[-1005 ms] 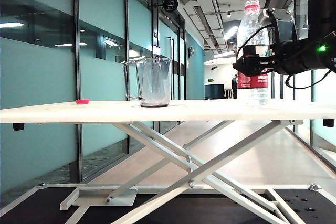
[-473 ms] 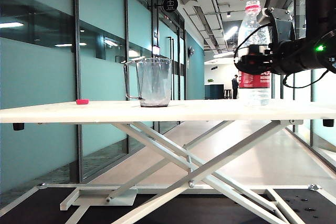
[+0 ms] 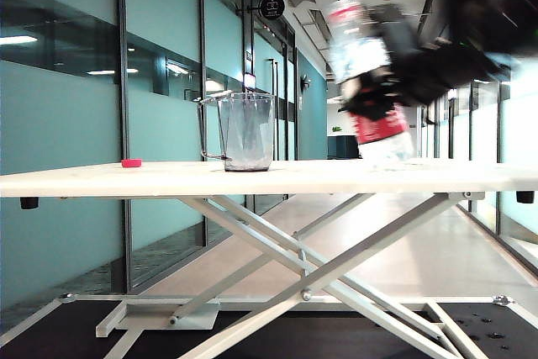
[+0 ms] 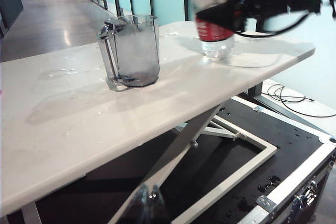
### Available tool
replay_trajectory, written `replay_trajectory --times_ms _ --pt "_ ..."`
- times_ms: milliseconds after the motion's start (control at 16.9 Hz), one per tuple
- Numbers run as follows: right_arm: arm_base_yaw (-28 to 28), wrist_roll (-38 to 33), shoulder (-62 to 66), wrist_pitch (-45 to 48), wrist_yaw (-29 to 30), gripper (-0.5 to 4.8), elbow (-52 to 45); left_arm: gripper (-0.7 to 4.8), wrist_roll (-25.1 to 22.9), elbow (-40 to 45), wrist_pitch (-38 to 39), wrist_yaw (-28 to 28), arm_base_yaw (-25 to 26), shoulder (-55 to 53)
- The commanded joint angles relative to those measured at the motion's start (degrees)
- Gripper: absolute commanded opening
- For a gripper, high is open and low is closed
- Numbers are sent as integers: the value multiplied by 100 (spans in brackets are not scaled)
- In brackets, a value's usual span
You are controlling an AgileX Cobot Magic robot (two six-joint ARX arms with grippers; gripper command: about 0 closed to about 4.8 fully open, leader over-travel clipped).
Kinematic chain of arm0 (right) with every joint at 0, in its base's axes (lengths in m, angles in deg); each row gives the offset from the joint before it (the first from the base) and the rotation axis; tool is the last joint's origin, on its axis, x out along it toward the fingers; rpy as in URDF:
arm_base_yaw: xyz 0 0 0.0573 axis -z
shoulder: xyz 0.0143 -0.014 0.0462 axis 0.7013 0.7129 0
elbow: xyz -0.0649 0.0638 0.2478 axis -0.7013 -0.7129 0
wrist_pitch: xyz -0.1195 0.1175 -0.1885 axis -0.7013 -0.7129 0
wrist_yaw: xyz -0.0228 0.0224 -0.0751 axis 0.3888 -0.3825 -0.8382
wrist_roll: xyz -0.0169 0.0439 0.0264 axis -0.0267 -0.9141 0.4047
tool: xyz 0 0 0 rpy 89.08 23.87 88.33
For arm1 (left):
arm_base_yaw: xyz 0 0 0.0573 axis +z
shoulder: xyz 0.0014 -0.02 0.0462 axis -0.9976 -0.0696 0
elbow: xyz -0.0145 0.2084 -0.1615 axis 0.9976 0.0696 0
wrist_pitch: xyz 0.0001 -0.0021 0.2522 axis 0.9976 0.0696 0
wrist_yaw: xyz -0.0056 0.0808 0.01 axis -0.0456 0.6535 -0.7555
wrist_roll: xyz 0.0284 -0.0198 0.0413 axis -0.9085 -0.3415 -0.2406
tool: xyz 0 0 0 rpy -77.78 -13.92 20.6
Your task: Pick up the mineral water bottle on the table and pour water into the mug until it's half full.
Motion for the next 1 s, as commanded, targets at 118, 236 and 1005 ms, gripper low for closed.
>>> replay_trajectory --times_ms 118,236,1005 --pt "-516 1062 -83 -2378 -1714 211 1172 -5 -151 -11 -11 -22 2 -9" --pt "-721 1639 -83 -2671 -2205 211 1539 -5 -151 -11 -9 -22 2 -9" --pt "-1158 5257 -81 -2544 -3414 211 1725 -5 -319 -11 -11 -11 2 -9"
